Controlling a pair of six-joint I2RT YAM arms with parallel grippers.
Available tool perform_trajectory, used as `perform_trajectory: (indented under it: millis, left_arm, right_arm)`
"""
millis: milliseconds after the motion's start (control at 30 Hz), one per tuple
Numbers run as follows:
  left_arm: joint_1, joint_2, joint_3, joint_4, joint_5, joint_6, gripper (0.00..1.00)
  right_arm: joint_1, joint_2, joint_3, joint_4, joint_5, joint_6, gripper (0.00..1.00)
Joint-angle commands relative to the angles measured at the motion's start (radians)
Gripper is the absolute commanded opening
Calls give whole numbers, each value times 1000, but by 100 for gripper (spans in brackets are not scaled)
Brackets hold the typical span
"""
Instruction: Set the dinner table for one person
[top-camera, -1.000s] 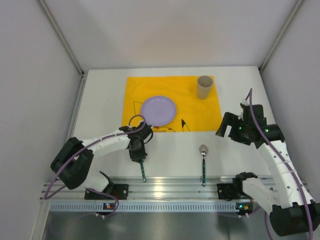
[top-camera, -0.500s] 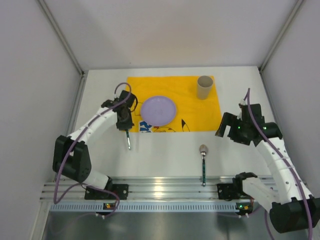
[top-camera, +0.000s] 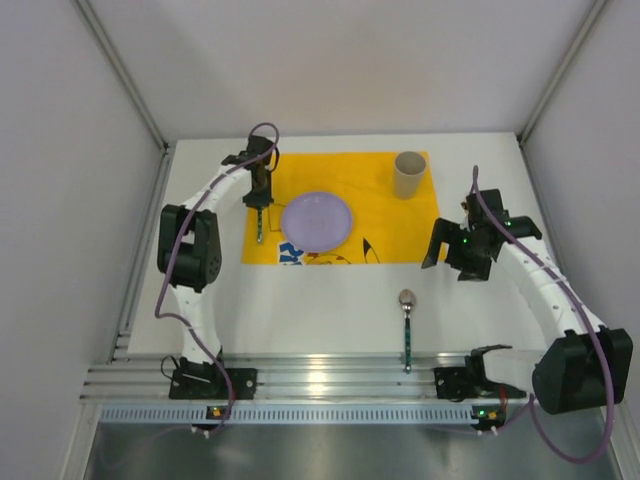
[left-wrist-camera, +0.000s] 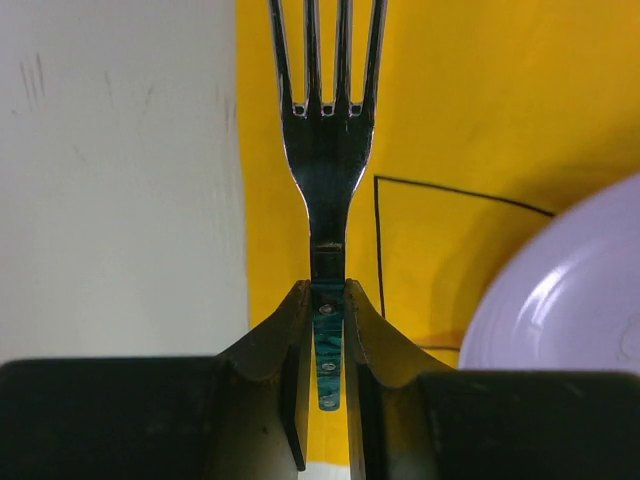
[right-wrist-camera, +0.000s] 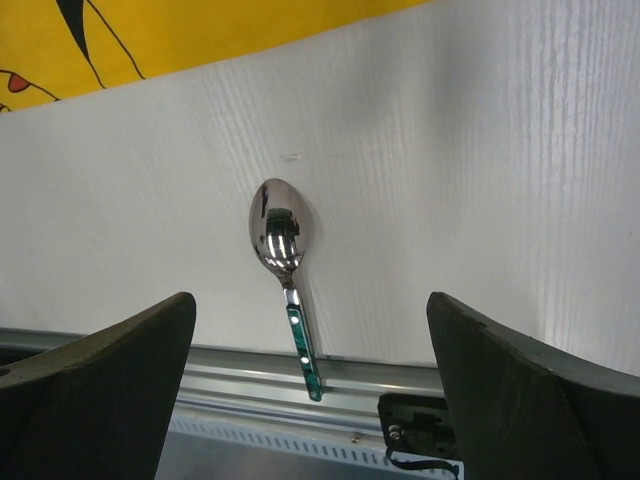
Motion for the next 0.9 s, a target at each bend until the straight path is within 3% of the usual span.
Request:
perform_trajectory:
  millis: [0, 133, 167, 400, 867]
  left_arm:
    - [43, 53, 94, 49, 28, 49, 1]
    - [60, 121, 140, 37, 48, 49, 15]
    - [61, 126, 139, 37, 50, 44, 27]
    - [61, 94, 90, 45, 76, 15, 58]
    - [55, -261, -175, -6, 88, -68, 55]
  right_arm:
    - [13, 23, 35, 4, -44, -19, 100]
    - [13, 38, 18, -10, -31, -24, 100]
    - [13, 37, 13, -11, -31, -22, 100]
    - [33, 57, -55, 13, -91, -4, 100]
    - [271, 169, -246, 214, -68, 105, 96]
